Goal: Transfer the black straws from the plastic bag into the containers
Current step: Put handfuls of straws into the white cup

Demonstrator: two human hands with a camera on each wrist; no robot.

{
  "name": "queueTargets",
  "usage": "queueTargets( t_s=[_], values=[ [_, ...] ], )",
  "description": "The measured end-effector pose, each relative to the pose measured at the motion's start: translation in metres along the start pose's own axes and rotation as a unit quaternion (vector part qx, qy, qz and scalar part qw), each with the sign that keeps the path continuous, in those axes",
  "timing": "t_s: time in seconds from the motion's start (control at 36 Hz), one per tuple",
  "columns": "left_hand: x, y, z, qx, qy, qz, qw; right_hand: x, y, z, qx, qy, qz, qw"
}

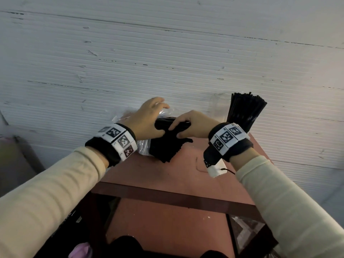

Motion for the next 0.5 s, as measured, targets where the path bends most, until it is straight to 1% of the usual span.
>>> queueTargets(
  t_s=[0.06, 0.14, 0.22, 0.28, 0.44, 0.5],
  values=[
    [0.001, 0.018, 0.010, 0.038, -0.032, 0.057, 0.997, -0.005, 0.000, -0.004, 0.000, -0.002, 0.000, 1.000],
    [0.008, 0.036, 0.024, 0.059, -0.053, 0.098, 0.992, -0.011, 0.001, -0.008, 0.001, -0.004, -0.001, 1.000],
    [0.013, 0.043, 0.036, 0.083, -0.070, 0.092, 0.990, -0.017, 0.002, -0.009, -0.003, -0.007, -0.004, 1.000],
    [0.014, 0.047, 0.043, 0.073, -0.076, 0.083, 0.991, -0.021, 0.005, -0.011, -0.002, -0.004, -0.004, 1.000],
    [0.017, 0.049, 0.049, 0.039, -0.063, 0.077, 0.994, -0.035, 0.010, -0.022, 0.035, -0.002, -0.010, 0.999],
    [0.018, 0.049, 0.046, 0.008, -0.044, 0.073, 0.996, -0.042, 0.005, -0.033, 0.050, 0.021, -0.028, 0.998]
  ],
)
Point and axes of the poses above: each hand's wrist, its own x-axis towards the middle knuckle, its own z-axis out of the palm, y = z × x, the point moved 8 cm from there along x, towards the middle knuckle, and after that the axes turned 8 degrees about y, right-handed, at the moved point
